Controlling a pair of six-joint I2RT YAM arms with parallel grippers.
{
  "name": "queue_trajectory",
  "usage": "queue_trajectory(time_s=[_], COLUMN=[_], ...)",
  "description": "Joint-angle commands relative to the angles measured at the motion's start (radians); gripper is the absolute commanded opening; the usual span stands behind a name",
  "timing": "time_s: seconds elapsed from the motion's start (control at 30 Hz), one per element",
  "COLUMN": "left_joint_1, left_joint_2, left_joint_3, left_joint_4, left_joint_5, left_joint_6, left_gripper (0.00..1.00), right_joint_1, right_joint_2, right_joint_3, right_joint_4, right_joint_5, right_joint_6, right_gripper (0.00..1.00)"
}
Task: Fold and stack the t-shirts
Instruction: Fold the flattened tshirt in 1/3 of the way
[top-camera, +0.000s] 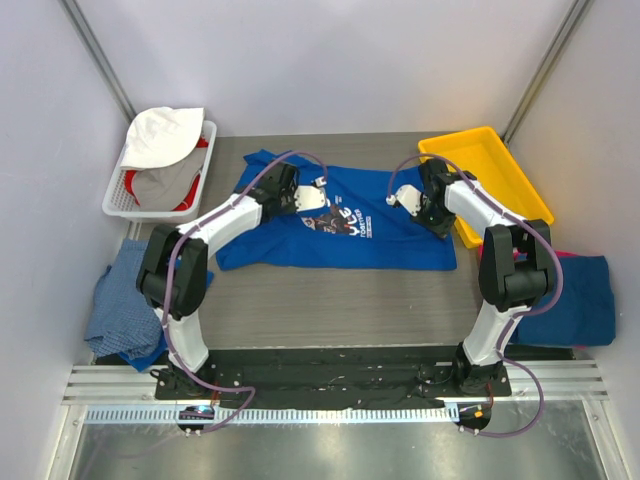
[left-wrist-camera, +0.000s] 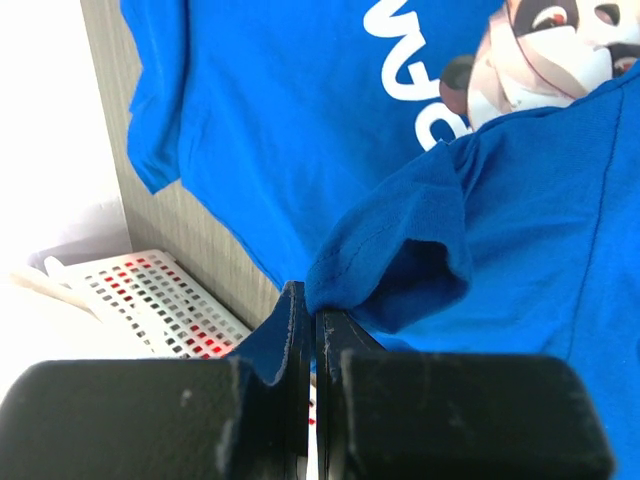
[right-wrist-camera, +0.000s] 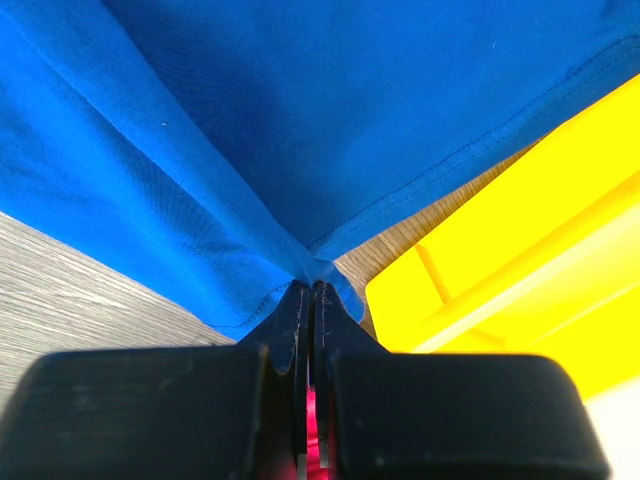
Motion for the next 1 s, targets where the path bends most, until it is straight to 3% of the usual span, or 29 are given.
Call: queue_trajectory(time_s=[0.0, 0.97], left_joint_1=[0.007, -0.002], left_joint_2=[0.01, 0.079], left_joint_3=[0.048, 0.062], left_joint_4=[0.06, 0.091], left_joint_5=[0.014, -0.002], left_joint_6=[0.016, 0.035], left_gripper=[0.0, 0.0], right_joint_1=[-0.002, -0.003], right_joint_2=[0.006, 0.042], right_joint_3=[0.036, 0.082], right_joint_4=[-0.006, 0.008], right_joint_5=[0.017, 0.023], right_joint_6=[-0.007, -0.006], right_gripper=[0.01, 0.01])
